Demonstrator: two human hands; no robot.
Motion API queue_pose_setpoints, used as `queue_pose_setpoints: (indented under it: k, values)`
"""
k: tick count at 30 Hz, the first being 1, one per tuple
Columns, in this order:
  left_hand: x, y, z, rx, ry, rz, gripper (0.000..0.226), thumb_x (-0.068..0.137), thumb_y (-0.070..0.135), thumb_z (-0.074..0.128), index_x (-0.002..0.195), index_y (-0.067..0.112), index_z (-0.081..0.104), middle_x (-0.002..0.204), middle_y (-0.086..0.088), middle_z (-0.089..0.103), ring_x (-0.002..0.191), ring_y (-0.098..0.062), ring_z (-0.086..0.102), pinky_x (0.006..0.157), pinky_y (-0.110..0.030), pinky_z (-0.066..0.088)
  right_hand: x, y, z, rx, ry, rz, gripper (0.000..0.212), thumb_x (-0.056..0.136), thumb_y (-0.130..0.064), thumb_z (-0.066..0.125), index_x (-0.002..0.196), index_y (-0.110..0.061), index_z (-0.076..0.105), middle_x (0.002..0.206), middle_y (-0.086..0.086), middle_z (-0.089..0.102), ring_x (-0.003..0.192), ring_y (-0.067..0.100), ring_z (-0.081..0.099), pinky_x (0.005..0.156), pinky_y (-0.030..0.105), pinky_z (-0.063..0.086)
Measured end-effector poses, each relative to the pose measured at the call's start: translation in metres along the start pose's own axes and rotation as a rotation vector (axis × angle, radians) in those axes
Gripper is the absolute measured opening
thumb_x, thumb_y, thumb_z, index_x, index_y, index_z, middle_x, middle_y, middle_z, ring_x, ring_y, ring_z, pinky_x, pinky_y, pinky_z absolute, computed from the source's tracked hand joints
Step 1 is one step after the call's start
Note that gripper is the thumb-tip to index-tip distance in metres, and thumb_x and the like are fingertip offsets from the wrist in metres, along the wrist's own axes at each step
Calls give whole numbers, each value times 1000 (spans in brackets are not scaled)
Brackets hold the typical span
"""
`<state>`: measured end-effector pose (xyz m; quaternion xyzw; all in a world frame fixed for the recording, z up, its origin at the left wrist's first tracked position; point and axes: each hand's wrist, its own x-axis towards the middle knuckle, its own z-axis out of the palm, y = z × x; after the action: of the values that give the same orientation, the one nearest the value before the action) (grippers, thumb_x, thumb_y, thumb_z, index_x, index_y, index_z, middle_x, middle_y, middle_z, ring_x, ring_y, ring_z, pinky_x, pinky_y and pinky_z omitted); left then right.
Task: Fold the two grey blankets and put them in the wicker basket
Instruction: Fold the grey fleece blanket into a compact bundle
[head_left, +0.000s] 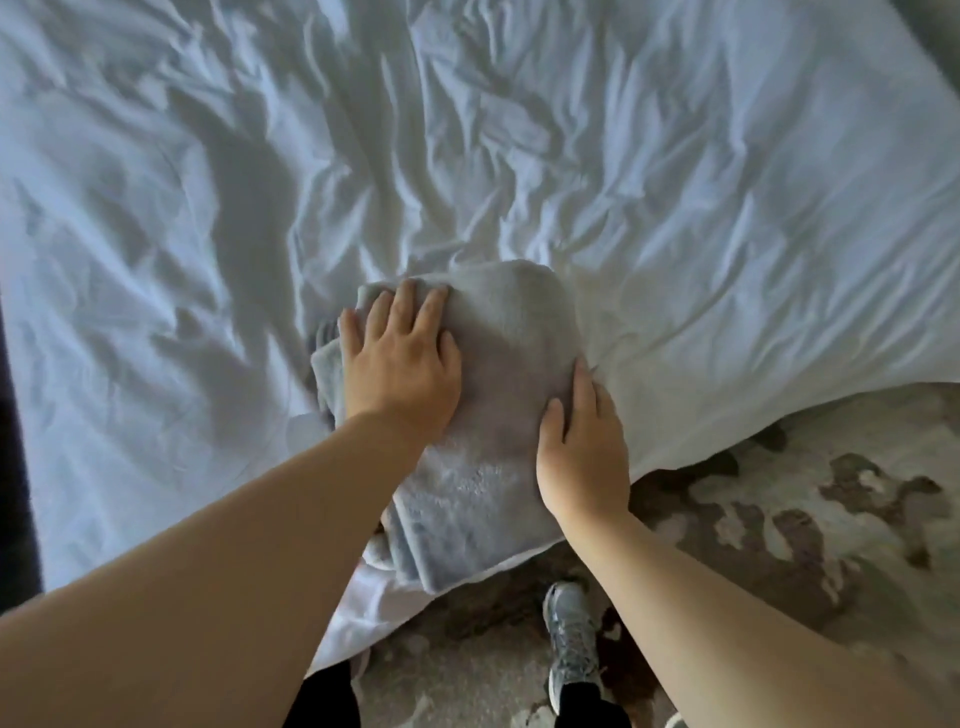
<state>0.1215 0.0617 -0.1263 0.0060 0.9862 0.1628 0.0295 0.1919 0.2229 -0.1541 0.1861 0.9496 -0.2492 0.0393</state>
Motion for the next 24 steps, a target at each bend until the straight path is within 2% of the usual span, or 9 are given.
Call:
queue_pose_setpoints:
  k: [2,5,10,13,17,21,24]
  values:
    - [1,-14,14,-25,-1,-25,52,96,37,28,147,28,31,156,0,30,144,-20,20,119,-47,7,2,2,6,-11,51,-21,55,97,-42,25,149,-24,26,149,9,38,131,28,40,106,42,36]
    - [-4,-27,32,-76,93,-17,59,91,40,23,145,23,39,150,-2,40,141,-23,30,116,-47,17,3,5,19,-60,127,-61,61,91,-43,23,145,-17,37,140,14,47,121,33,47,100,44,39]
    - [-10,-36,58,-175,237,23,59,88,37,28,136,12,51,138,-11,52,132,-32,43,111,-50,28,1,16,44,-8,231,-102,61,86,-36,35,137,-6,48,126,21,55,108,41,54,92,47,43]
    - [-7,-42,71,-176,281,56,59,88,36,27,134,8,53,135,-14,54,128,-34,46,110,-49,29,2,21,54,4,271,-134,61,84,-35,36,136,-5,47,127,23,54,109,38,50,94,50,43]
    - [-1,-49,90,-163,331,110,59,89,34,26,133,4,52,133,-18,53,124,-36,47,110,-46,29,8,32,72,18,293,-165,58,85,-40,31,135,-11,33,128,25,53,112,32,42,97,49,40]
    - [4,-57,111,-141,348,147,59,88,32,26,132,0,50,132,-22,53,123,-36,46,109,-48,31,13,45,93,-9,315,-224,63,93,-51,15,134,-7,34,126,28,54,115,35,44,99,44,38]
    - [5,-60,122,-129,349,159,57,87,30,28,132,1,48,132,-23,52,123,-36,45,110,-44,28,15,53,105,-7,330,-265,66,94,-52,12,132,-4,36,123,30,55,115,36,45,97,42,39]
